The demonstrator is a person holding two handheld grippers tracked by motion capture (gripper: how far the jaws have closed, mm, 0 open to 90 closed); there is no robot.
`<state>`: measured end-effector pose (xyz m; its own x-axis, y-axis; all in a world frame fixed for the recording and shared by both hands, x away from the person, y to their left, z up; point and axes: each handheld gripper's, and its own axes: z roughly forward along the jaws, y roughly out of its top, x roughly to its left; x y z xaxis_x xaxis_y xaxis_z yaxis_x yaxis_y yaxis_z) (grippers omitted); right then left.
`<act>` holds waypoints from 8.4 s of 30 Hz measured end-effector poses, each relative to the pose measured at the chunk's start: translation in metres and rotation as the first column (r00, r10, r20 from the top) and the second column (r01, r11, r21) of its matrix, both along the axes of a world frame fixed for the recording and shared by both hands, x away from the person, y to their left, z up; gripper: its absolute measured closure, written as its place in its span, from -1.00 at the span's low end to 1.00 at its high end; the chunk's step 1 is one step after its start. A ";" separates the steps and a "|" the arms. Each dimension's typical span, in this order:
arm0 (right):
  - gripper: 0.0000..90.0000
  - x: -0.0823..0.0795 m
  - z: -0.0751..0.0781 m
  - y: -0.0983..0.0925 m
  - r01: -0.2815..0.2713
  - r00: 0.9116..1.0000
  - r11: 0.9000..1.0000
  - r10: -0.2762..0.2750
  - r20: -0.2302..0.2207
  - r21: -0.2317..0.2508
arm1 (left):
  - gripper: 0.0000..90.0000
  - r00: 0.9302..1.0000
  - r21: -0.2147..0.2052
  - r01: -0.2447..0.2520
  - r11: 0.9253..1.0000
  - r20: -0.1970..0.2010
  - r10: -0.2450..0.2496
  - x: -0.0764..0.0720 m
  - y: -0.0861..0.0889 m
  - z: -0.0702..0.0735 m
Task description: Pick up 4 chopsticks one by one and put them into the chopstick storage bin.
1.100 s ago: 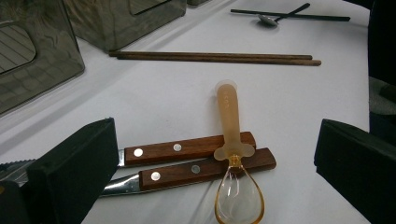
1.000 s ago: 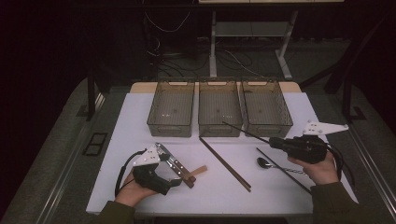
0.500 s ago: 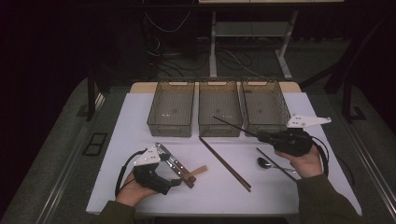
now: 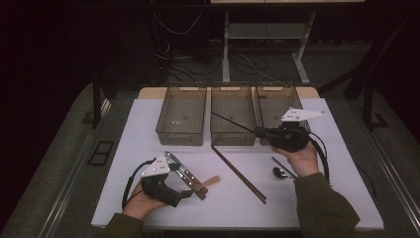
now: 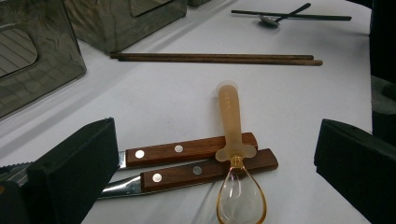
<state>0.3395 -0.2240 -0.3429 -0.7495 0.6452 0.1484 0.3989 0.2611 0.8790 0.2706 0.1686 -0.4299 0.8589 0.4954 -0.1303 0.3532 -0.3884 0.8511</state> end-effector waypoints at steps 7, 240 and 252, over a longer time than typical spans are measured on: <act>0.90 0.019 0.001 0.022 0.025 1.000 1.000 -0.025 -0.002 -0.007 | -1.00 1.000 -0.012 -0.005 1.000 -0.006 0.005 0.001 0.002 -0.003; 0.90 -0.101 -0.102 -0.148 0.004 0.976 0.950 -0.073 -0.208 -0.313 | -1.00 1.000 0.019 0.015 1.000 0.017 -0.015 0.001 -0.001 0.000; 0.90 -0.101 -0.092 -0.152 0.031 0.980 0.965 -0.081 -0.183 -0.260 | -1.00 1.000 0.025 0.020 0.999 0.017 -0.021 0.001 -0.001 0.000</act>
<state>0.2390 -0.3762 -0.4347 -0.6850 0.7202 0.1100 0.5725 0.4387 0.6927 0.2713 0.1672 -0.4301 0.8707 0.4807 -0.1034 0.3305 -0.4165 0.8469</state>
